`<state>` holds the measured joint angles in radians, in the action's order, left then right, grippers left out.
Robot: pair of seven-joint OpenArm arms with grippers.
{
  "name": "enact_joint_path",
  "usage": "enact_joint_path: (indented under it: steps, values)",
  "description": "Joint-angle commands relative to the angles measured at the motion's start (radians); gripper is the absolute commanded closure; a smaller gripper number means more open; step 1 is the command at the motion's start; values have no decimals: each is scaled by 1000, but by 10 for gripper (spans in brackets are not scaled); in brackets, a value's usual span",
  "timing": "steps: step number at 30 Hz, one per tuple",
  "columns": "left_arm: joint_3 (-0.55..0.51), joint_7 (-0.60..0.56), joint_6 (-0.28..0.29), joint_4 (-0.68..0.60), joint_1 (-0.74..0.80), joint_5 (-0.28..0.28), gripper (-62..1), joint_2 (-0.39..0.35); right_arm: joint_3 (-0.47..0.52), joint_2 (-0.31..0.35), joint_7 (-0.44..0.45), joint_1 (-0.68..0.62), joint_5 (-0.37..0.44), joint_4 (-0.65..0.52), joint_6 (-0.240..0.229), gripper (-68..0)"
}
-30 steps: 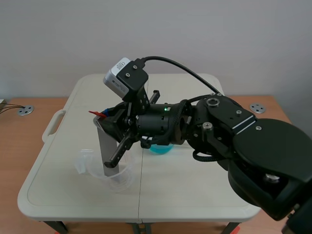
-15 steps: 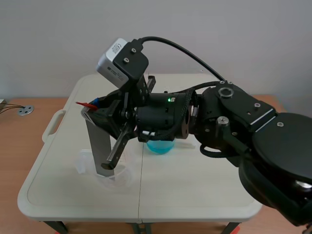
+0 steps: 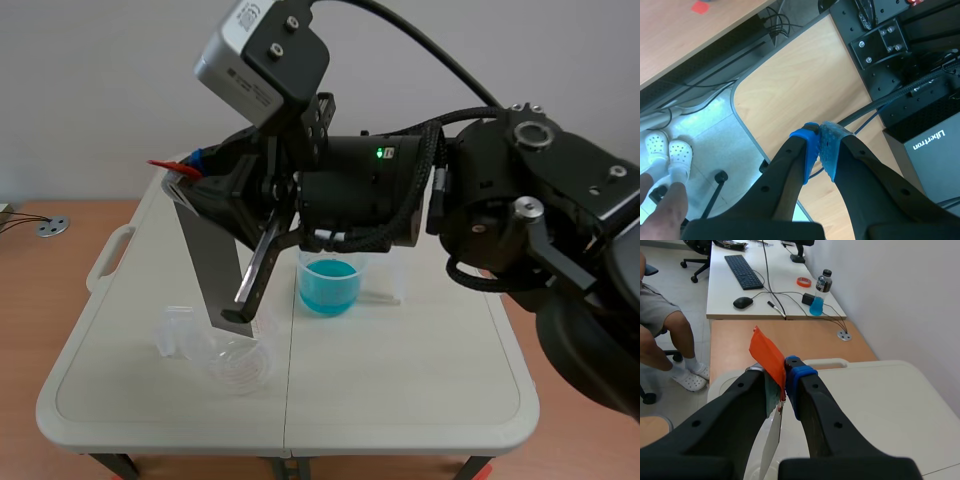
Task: Hold the metal plate by the orange handle, dip it into the blue solution, take it out and point at it, then put the plate back in the beaker on the left.
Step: 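Lift the metal plate out of the left beaker, then move the plate over the blue solution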
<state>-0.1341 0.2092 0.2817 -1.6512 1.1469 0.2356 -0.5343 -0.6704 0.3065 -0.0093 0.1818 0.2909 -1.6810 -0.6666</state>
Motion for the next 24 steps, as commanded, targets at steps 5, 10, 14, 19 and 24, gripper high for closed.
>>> enact_joint_path:
  steps: [5,10,14,19,24]
  values:
    - [0,-6,1,-17,-3,6,-19,5,47,7,-38,12,60,-72,3,-13]
    - [0,-6,1,-17,-3,6,-19,5,90,7,-76,13,79,-92,3,-13]
    - [0,-6,1,-17,-3,6,-19,4,134,7,-83,13,85,-92,3,-13]
    - [-1,-6,1,-17,-11,2,-19,4,189,7,-87,16,84,-92,2,-13]
    - [-16,-6,-3,-18,-61,3,-19,-1,240,7,-109,21,83,-92,-15,-13]
